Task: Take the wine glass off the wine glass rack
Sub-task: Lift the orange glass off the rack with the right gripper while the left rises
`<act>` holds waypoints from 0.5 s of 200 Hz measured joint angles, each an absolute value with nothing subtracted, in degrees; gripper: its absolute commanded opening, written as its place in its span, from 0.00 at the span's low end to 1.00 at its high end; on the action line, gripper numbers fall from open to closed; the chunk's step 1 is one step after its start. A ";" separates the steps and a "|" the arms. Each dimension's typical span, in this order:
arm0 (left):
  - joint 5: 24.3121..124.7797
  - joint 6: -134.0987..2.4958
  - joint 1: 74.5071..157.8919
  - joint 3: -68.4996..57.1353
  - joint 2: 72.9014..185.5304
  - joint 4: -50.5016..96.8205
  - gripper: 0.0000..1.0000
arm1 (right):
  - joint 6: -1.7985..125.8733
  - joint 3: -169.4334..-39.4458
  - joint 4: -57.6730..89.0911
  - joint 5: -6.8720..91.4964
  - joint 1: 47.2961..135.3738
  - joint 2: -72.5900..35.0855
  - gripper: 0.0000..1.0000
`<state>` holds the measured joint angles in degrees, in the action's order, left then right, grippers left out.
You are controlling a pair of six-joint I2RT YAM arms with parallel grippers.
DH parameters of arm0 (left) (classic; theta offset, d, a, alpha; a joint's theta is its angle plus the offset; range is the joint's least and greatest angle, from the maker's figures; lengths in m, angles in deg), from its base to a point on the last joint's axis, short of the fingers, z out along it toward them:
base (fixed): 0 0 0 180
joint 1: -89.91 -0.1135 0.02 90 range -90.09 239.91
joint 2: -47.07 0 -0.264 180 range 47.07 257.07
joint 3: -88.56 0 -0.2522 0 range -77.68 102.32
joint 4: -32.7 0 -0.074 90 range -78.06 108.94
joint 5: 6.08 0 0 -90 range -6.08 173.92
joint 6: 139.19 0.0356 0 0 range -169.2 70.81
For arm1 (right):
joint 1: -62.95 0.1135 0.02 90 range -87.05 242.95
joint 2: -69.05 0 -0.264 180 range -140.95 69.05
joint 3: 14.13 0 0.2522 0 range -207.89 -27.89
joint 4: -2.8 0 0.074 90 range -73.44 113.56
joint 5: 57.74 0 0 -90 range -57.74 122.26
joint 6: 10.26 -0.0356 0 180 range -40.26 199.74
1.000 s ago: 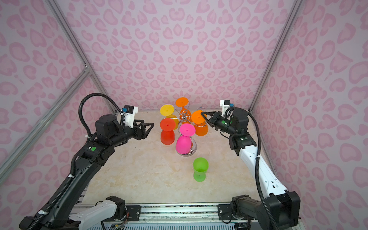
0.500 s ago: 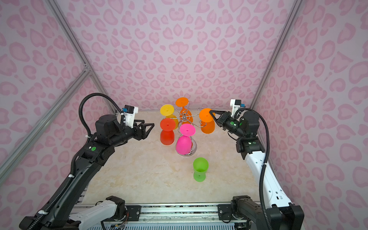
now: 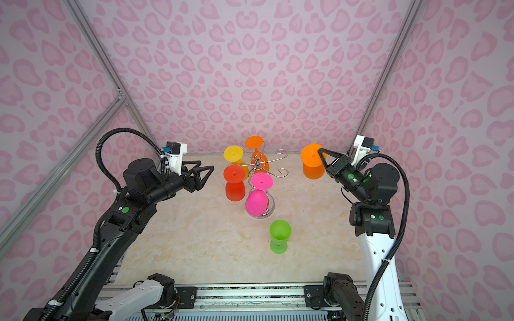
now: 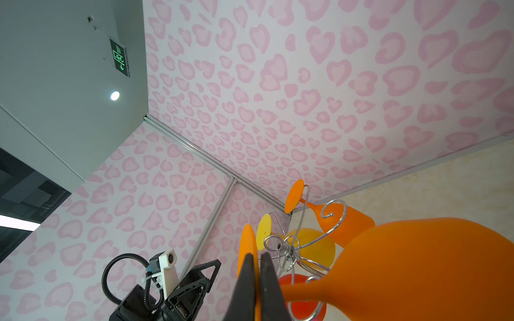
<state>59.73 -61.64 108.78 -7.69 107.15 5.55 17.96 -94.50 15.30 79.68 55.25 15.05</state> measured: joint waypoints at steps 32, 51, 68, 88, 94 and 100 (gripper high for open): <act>54.07 -64.66 108.78 -7.03 107.87 11.98 0.74 | 16.49 -97.91 11.43 78.91 55.20 14.48 0.00; 50.49 -67.19 108.78 -6.92 109.00 16.35 0.74 | 15.64 -99.74 8.55 78.52 56.03 13.70 0.00; 47.38 -70.04 108.78 -7.01 110.58 21.18 0.74 | 14.72 -100.94 5.93 77.75 58.42 12.89 0.00; 43.14 -74.78 108.78 -8.04 112.85 29.44 0.74 | 14.22 -102.21 2.52 76.53 63.09 10.96 0.00; 42.16 -76.44 108.78 -8.41 113.64 31.80 0.73 | 14.11 -102.43 1.47 76.01 64.67 10.29 0.00; 41.35 -77.93 108.78 -8.73 114.21 33.99 0.73 | 13.98 -102.67 0.53 75.57 66.37 9.52 0.00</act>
<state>41.35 -77.93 108.78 -8.73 114.21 33.99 13.98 -102.67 0.53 75.57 66.37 9.52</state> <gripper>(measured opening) 0.738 0.049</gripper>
